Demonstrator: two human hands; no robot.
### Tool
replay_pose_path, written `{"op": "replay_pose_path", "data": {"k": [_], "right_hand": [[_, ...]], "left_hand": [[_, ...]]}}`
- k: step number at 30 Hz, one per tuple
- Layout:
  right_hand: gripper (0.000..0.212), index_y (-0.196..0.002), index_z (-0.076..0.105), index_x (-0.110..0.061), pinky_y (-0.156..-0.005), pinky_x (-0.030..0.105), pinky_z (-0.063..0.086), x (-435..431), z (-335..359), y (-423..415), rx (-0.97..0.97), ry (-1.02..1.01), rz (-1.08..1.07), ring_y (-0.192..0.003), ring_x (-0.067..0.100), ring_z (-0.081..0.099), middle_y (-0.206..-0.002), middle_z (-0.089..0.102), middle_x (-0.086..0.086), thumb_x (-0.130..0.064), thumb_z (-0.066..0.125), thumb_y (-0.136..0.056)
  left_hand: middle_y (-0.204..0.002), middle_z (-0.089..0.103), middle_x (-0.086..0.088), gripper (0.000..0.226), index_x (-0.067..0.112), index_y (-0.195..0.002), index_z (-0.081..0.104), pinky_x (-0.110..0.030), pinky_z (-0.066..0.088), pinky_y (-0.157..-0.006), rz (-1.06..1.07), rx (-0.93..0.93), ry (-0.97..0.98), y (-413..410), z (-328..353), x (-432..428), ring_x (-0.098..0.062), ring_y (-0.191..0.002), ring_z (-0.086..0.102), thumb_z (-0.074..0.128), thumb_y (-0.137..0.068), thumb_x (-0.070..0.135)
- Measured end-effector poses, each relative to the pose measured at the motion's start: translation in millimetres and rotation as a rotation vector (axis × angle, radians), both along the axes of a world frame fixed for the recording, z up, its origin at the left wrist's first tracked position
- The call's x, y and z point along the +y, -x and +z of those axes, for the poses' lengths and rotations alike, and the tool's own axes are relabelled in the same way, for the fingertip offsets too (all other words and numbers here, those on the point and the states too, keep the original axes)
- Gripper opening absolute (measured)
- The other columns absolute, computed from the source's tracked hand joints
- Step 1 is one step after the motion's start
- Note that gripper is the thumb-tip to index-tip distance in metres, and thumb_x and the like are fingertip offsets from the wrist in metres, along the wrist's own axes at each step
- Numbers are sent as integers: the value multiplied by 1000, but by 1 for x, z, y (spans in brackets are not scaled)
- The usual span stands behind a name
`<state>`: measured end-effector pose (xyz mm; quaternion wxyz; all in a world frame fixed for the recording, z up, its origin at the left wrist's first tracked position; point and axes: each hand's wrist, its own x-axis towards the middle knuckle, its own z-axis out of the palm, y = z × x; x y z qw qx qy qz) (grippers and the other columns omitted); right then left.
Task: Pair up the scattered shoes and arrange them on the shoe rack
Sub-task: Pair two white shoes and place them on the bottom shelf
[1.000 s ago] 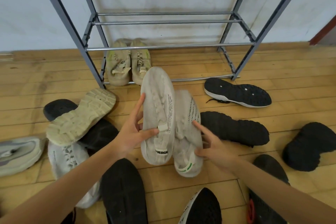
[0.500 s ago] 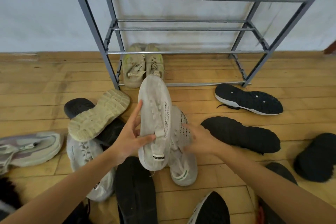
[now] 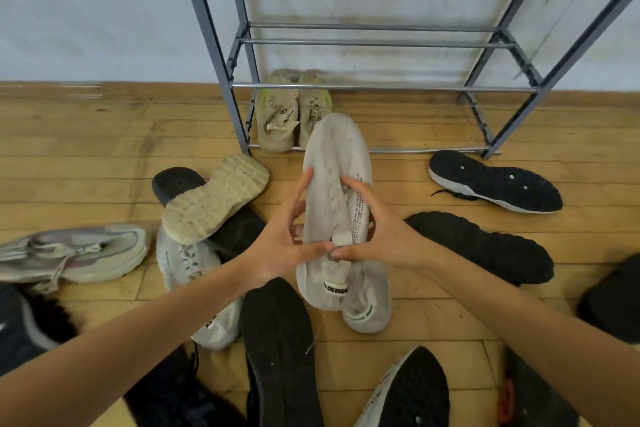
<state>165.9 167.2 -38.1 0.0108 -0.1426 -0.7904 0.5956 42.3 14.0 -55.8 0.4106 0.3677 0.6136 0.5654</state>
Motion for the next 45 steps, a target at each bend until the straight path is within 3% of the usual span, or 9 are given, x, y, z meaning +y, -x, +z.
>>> {"op": "replay_pose_path", "data": {"k": [9,13,17,21,26,30,33,38,45], "right_hand": [[103,-138,28,-48,-92,20,50,-7,2,10,87,-10,19,-120,-7,46,-135,36,-29,-26,86,-55],[106,-137,29,-51,-98,28,47,-8,-4,12,71,-41,24,-124,-5,43,-135,35,-33,-41,88,-50],[106,-134,30,-56,-98,30,47,-12,-11,11,40,-16,29,-123,-4,44,-137,36,-28,-46,87,-45],[102,-132,31,-57,-89,18,49,-15,-12,9,46,-11,19,-120,-10,44,-135,37,-30,-35,89,-51],[101,-134,31,-51,-82,11,50,-16,-14,4,36,36,1,-116,-13,47,-133,38,-31,-17,87,-57],[101,-133,32,-55,-87,21,53,-17,-16,-1,9,78,-15,-116,-8,50,-133,40,-30,-19,88,-57],[102,-135,31,-54,-85,23,54,-19,-19,-6,-11,111,-20,-113,-8,52,-134,40,-28,-15,88,-59],[101,-135,24,-53,-84,21,53,-34,-45,-22,-217,63,87,-117,3,48,-128,32,-30,-17,86,-64],[100,-140,19,-46,-99,34,48,-49,-66,-27,-304,-44,41,-126,14,41,-140,32,-10,-20,83,-68]], "left_hand": [[-106,57,10,57,57,-120,34,-17,50,-66,187,514,334,67,-8,-101,-6,-84,61,70,-79,40],[-76,54,11,33,38,-95,51,-26,43,-56,374,851,649,91,-39,-175,-8,-65,55,56,-74,63],[-134,46,-10,99,32,-148,18,-36,46,-88,342,406,945,71,-64,-170,-28,-119,51,72,-69,58],[-151,29,-5,110,42,-149,5,-36,45,-97,490,109,655,56,-71,-150,-27,-136,37,81,-71,24],[-99,59,-9,87,35,-145,27,-26,52,-61,456,-201,608,61,-52,-160,-18,-76,59,57,-81,-14],[-50,36,-2,82,39,-139,36,-19,31,-38,300,-520,631,62,-36,-172,-11,-40,32,44,-83,-19],[-59,47,-3,78,48,-134,37,-19,31,-43,259,-394,714,41,-35,-170,-11,-48,39,55,-80,-6],[-128,52,-2,87,42,-141,30,-33,52,-82,425,-250,614,17,-48,-160,-20,-109,58,69,-73,4],[-123,52,2,84,40,-135,41,-24,58,-63,491,-264,477,-12,-29,-169,-14,-100,63,74,-73,-6]]}}
